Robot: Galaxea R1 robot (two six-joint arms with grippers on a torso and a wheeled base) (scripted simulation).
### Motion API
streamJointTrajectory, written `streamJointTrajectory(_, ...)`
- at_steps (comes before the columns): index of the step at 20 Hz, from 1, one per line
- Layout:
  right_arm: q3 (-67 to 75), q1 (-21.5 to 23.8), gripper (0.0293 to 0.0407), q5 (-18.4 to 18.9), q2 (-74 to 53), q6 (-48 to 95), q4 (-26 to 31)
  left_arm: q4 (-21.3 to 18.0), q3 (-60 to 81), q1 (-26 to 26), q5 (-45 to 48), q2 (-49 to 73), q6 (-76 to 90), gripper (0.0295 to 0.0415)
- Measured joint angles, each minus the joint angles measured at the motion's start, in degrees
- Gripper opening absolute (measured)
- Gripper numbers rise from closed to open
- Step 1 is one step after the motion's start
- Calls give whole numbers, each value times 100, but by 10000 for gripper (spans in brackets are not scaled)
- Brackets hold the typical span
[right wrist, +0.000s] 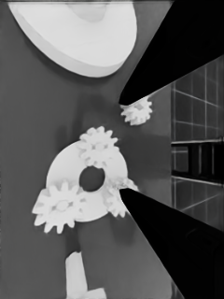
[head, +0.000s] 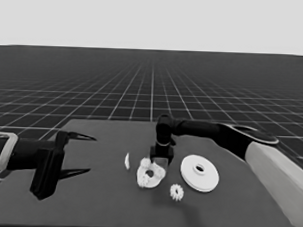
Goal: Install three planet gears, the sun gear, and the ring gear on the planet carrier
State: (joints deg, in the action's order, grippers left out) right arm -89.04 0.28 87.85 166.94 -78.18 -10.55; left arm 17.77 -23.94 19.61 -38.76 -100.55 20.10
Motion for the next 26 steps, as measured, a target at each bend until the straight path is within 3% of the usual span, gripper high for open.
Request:
streamJointTrajectory(2,1,7,385,1,0,0,9,0,0,0,0,0,0,385)
streamJointTrajectory(3,1369,-19,385,100,-725,-614,-47,0,0,0,0,0,0,385)
streamJointTrajectory(5,2432,-55,385,179,-1407,-1014,-80,0,0,0,0,0,0,385)
streamJointTrajectory(12,2905,-61,385,209,-1725,-1160,-93,0,0,0,0,0,0,385)
streamJointTrajectory(13,2722,-609,385,177,-1692,-1012,-686,0,0,0,0,0,0,385)
streamJointTrajectory(15,2406,-1185,385,67,-1629,-789,-1208,0,0,0,0,0,0,385)
streamJointTrajectory(22,2191,-1428,385,-31,-1580,-650,-1450,0,0,0,0,0,0,385)
streamJointTrajectory(24,2188,-1431,314,-32,-1580,-648,-1454,0,0,0,0,0,0,385)
streamJointTrajectory(26,2186,-1430,310,-32,-1579,-647,-1455,0,0,0,0,0,0,385)
